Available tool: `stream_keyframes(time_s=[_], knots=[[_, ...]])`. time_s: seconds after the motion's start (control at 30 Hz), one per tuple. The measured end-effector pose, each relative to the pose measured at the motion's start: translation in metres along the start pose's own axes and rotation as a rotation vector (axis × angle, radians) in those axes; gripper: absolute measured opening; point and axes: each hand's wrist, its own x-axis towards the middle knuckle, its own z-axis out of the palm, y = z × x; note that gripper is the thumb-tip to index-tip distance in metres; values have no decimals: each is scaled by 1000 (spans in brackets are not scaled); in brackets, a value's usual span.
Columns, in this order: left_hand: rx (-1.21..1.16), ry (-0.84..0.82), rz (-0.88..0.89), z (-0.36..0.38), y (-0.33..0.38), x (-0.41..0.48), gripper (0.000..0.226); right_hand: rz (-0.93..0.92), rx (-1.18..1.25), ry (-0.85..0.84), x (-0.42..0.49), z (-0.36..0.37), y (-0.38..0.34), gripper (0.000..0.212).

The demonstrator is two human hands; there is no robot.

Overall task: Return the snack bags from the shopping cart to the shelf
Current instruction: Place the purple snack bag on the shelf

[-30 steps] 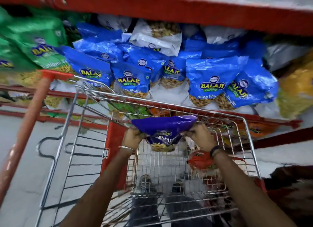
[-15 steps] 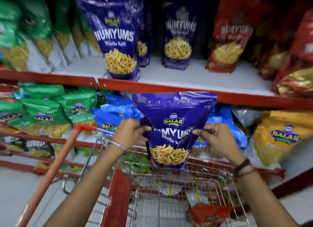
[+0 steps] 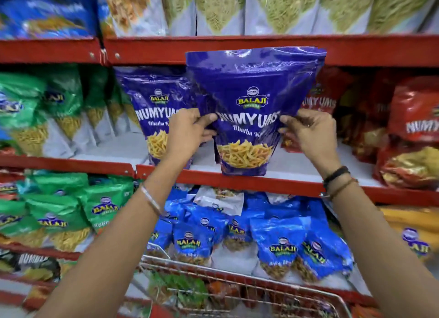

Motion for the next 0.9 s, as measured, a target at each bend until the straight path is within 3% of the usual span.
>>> stream_keyframes(time_s=[0.13,0.23,0.43,0.57,0.73,0.8,0.9], knots=[[-101,34,-27,19,-28,16,29,7,-70,86,21,14,40,22],[-147,58,-73,31,-57,30,9,33,-114,105,32,23,78,23],[-61,22,-96,44,-81,88,5,140,-71,171,70,38,110,26],[-80,35,-130,49,-86,113,35,213,95,185,87,42,124,9],[-32,100,-9,54,-107,87,39,270,223,215,58,45,141,15],[59,64,-6,55,-124,73,45,347,69,161,40,50,150,27],[57,-142,-113,58,-137,62,52,448,19,-1,26,58,150,56]])
